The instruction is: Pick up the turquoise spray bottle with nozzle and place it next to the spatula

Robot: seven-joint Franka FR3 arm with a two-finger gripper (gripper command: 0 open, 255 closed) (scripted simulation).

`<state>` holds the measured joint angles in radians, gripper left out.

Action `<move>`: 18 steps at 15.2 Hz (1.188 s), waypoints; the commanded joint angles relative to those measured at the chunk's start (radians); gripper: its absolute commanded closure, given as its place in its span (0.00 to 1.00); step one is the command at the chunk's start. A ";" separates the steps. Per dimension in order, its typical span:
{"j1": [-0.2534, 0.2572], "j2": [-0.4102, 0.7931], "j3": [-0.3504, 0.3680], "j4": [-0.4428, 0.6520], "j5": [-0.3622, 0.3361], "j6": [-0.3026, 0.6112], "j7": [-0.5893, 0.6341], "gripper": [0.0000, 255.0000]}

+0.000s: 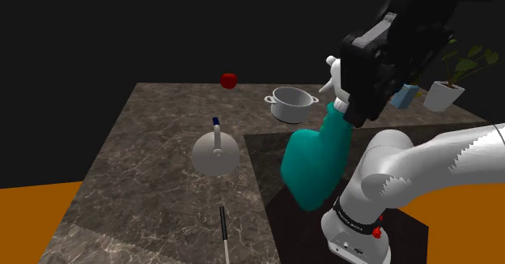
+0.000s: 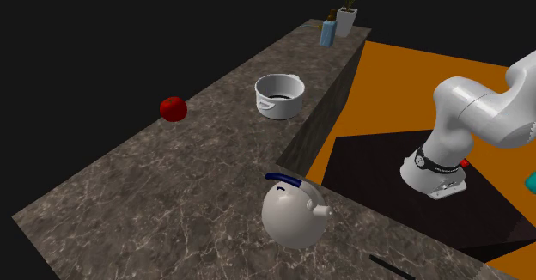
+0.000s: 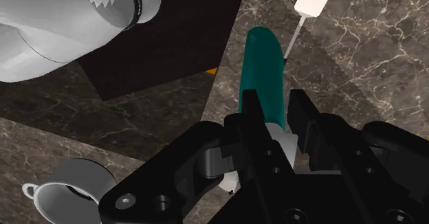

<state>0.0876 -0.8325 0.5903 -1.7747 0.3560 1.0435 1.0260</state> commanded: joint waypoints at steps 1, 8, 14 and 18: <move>-0.008 0.005 0.044 0.036 0.037 -0.013 0.054 1.00; 0.005 -0.046 0.085 -0.033 0.087 0.025 0.089 1.00; 0.027 -0.102 0.094 -0.148 0.108 0.086 0.075 1.00; 0.040 -0.136 0.103 -0.219 0.124 0.125 0.067 1.00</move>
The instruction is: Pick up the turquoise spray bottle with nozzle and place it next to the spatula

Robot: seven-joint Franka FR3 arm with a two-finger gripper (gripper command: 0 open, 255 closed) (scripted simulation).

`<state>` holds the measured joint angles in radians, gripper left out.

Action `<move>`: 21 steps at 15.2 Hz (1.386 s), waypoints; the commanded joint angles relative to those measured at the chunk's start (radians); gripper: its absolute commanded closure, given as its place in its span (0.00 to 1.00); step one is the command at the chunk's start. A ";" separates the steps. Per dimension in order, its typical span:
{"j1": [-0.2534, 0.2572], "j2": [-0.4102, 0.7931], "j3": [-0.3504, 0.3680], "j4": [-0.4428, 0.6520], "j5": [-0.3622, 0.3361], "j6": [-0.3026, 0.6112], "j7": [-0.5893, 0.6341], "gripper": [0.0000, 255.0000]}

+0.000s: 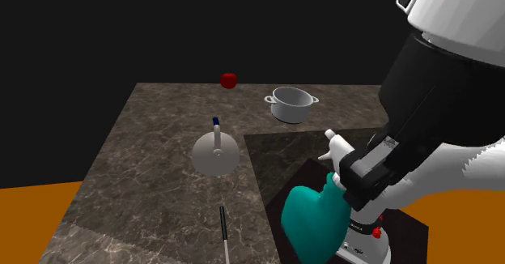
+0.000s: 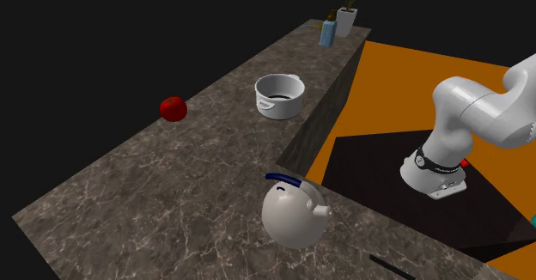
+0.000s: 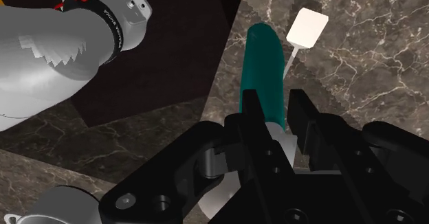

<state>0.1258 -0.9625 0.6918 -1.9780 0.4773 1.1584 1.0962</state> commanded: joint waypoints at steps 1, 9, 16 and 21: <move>0.005 -0.014 0.005 -0.033 0.006 0.020 -0.005 1.00; 0.031 -0.073 0.034 -0.164 0.043 0.096 -0.017 1.00; 0.052 -0.117 0.069 -0.268 0.080 0.161 -0.025 1.00; 0.066 -0.144 0.098 -0.338 0.110 0.207 -0.029 1.00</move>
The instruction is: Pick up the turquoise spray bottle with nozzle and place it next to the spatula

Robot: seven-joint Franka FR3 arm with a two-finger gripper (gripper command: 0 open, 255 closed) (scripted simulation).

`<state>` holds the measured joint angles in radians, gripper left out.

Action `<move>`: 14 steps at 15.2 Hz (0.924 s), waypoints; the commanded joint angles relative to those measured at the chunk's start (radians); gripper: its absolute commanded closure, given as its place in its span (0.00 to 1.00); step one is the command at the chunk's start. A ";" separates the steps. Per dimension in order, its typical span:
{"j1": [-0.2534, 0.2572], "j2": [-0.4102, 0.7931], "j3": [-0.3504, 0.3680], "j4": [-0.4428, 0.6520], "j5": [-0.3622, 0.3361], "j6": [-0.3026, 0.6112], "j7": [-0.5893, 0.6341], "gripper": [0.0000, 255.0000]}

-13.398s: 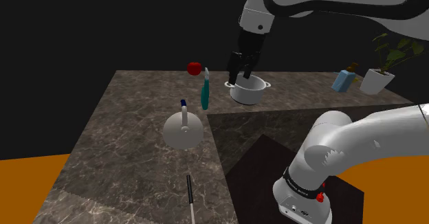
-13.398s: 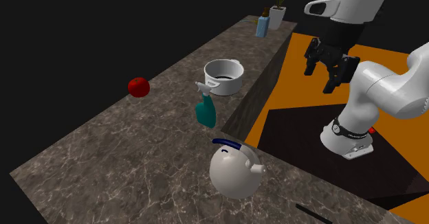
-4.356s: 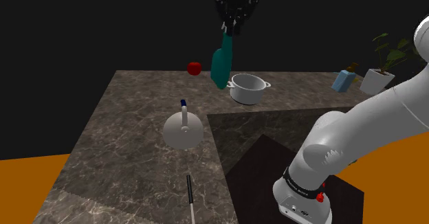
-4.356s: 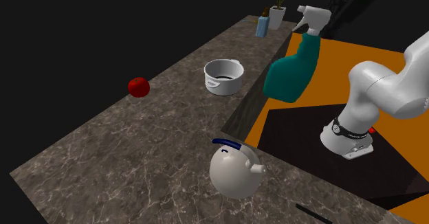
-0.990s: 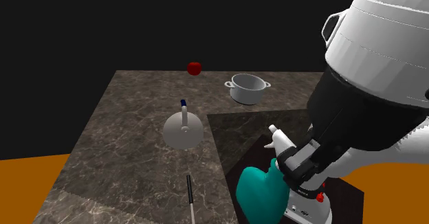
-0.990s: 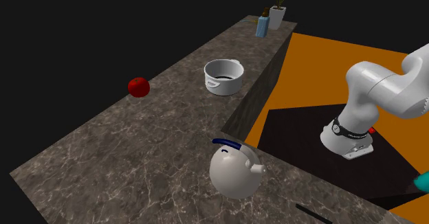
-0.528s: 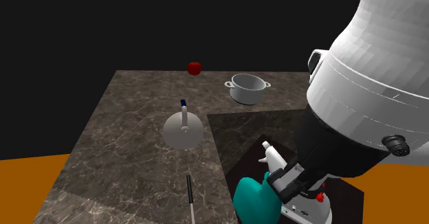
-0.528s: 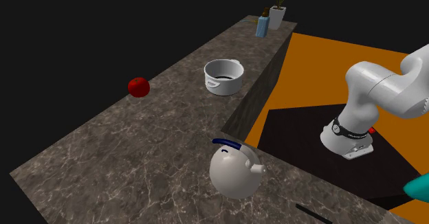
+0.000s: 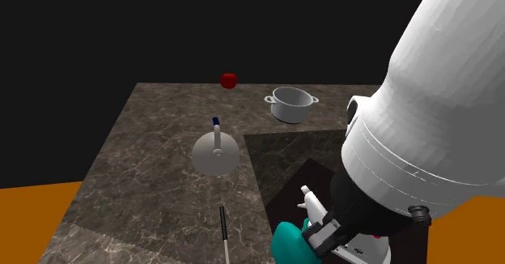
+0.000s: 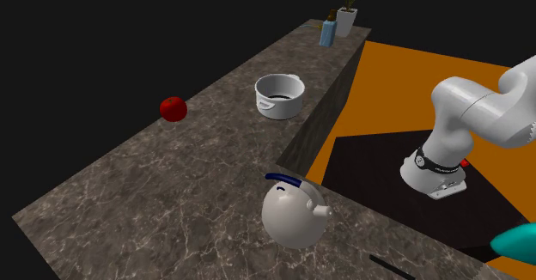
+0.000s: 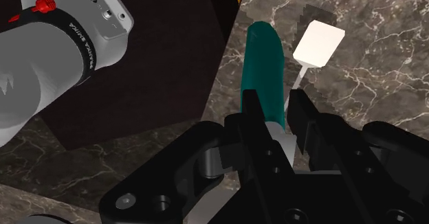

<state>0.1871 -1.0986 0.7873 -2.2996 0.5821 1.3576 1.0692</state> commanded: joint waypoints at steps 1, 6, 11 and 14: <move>0.008 -0.012 0.009 -0.030 0.011 0.017 -0.003 1.00; 0.022 -0.034 0.044 -0.094 0.045 0.064 -0.007 1.00; 0.035 -0.051 0.084 -0.154 0.081 0.112 -0.010 1.00; 0.042 -0.059 0.110 -0.187 0.105 0.141 -0.012 1.00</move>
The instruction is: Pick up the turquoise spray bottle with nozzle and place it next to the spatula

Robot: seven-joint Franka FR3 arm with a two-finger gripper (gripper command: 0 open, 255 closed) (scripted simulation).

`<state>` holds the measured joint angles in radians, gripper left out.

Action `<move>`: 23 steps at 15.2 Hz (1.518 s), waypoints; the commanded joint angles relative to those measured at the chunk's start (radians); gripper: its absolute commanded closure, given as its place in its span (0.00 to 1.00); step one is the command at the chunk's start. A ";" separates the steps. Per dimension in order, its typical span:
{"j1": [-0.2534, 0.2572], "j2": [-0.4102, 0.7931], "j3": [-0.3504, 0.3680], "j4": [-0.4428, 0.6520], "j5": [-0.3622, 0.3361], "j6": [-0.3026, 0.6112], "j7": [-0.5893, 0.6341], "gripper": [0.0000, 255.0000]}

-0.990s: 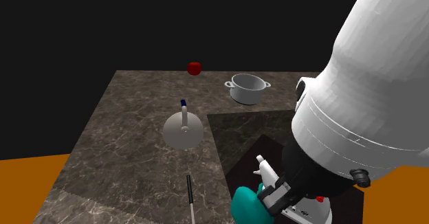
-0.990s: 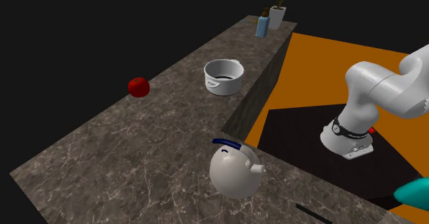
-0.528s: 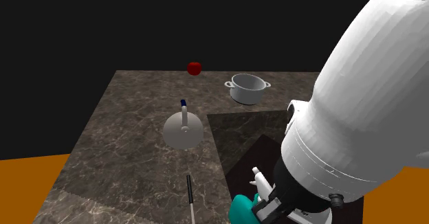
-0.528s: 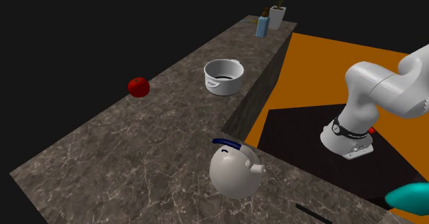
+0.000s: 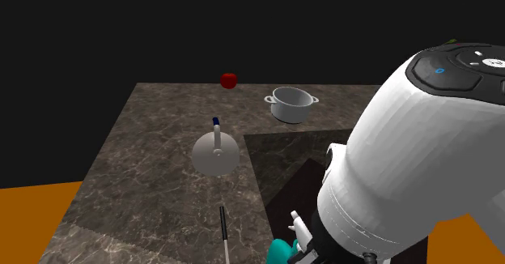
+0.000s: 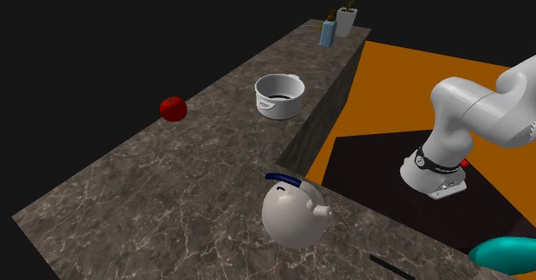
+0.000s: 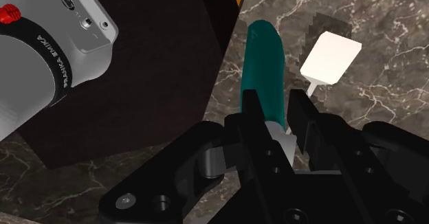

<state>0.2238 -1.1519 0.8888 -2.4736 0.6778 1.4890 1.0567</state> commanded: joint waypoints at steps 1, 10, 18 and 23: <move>0.008 -0.008 0.018 -0.024 0.017 0.019 0.000 1.00; 0.021 -0.017 0.085 -0.093 0.077 0.086 -0.004 1.00; 0.021 -0.017 0.085 -0.093 0.077 0.086 -0.004 0.00; 0.008 -0.007 0.041 -0.036 0.036 0.037 0.003 0.00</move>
<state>0.2368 -1.1617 0.9512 -2.5288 0.7329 1.5459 1.0612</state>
